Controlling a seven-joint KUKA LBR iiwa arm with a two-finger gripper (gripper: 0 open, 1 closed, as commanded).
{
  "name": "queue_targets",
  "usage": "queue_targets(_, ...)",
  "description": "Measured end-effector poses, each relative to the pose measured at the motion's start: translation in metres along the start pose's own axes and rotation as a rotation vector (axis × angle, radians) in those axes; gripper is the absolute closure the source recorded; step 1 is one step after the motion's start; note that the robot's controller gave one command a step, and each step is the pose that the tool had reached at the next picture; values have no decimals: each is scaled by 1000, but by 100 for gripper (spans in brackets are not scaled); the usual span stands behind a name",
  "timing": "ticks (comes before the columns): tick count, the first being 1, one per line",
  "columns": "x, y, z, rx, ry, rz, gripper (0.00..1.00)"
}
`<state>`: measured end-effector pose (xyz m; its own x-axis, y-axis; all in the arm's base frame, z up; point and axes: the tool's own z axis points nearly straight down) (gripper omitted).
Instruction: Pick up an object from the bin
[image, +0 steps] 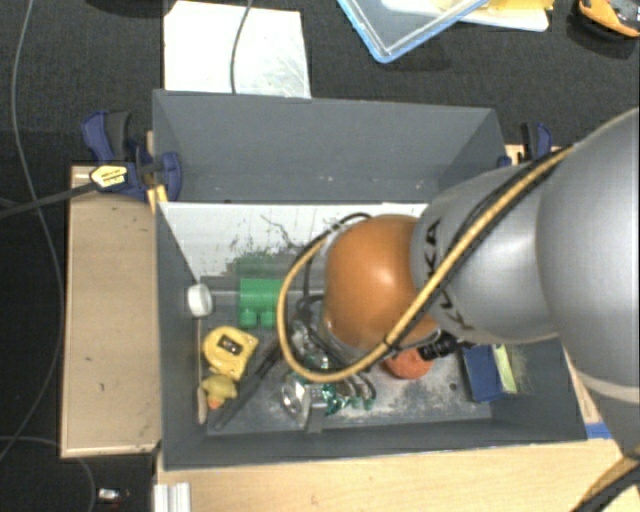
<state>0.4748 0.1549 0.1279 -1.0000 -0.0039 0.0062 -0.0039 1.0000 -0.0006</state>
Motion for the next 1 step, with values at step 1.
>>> queue_targets(1, -2, -1, -4, -1, -7, 6, 0)
